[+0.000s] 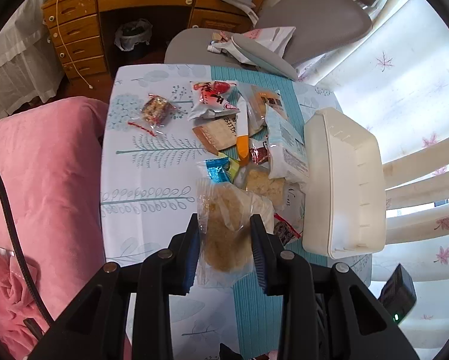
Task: Organize snacks
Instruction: 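Lift the cracker bag with the left gripper while the right gripper lifts the fruit bag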
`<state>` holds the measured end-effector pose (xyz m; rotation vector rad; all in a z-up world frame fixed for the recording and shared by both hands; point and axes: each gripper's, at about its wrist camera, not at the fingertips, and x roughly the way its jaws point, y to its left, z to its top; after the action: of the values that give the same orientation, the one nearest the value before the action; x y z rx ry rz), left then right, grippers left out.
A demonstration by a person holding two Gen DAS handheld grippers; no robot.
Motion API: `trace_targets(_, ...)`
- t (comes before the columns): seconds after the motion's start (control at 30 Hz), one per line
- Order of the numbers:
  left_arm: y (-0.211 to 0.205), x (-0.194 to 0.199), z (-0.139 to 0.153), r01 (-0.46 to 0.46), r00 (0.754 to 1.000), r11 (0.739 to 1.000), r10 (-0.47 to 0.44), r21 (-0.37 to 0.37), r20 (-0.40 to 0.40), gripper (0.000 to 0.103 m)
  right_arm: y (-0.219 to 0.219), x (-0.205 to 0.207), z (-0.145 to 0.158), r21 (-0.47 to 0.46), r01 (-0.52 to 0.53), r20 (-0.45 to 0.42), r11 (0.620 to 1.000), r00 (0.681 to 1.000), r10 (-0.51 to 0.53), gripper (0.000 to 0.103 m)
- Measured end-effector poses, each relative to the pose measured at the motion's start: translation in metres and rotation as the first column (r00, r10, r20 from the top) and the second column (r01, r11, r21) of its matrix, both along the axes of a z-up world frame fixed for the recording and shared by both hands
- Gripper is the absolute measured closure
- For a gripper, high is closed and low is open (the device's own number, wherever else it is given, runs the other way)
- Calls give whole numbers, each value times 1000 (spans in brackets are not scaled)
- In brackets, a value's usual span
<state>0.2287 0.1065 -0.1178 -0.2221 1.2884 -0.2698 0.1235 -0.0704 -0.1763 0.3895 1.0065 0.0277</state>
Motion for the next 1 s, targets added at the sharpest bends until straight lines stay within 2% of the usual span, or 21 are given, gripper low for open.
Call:
trace_targets(0.13, 9, -10, 10, 5, 1000, 1000, -4, -10, 28, 73, -5, 5, -15, -28, 39, -79, 999, 996, -41, 103)
trace_targets(0.23, 16, -13, 13, 5, 999, 1000, -4, -10, 37, 73, -12, 10, -33, -55, 106, -161, 993, 980, -114, 101)
trace_targets(0.3, 20, -14, 14, 1, 999, 1000, 0, -8, 41, 73, -17, 14, -47, -77, 149, -217, 986, 962, -163, 95)
trace_targets(0.37, 25, -15, 16, -4, 999, 1000, 4, -7, 50, 73, -22, 18, -61, -84, 193, -252, 978, 945, -208, 76)
trace_targets(0.43, 30, -16, 16, -9, 998, 1000, 9, -5, 56, 73, -26, 21, -70, -86, 220, -272, 972, 933, -235, 62)
trace_targets(0.47, 33, -16, 16, -12, 998, 1000, 13, -4, 57, 73, -26, 21, -72, -89, 227, -280, 970, 929, -243, 60)
trace_targets(0.63, 45, -14, 13, -26, 998, 1000, 26, -10, 48, 73, -25, 31, -84, -121, 241, -312, 963, 912, -267, 59)
trace_targets(0.87, 61, -14, 10, -33, 999, 999, 33, -18, 39, 73, -14, 42, -92, -219, 235, -325, 947, 898, -298, 42)
trace_targets(1.0, 66, -14, 8, -29, 999, 999, 29, -22, 32, 73, -6, 46, -92, -261, 220, -317, 940, 900, -299, 42)
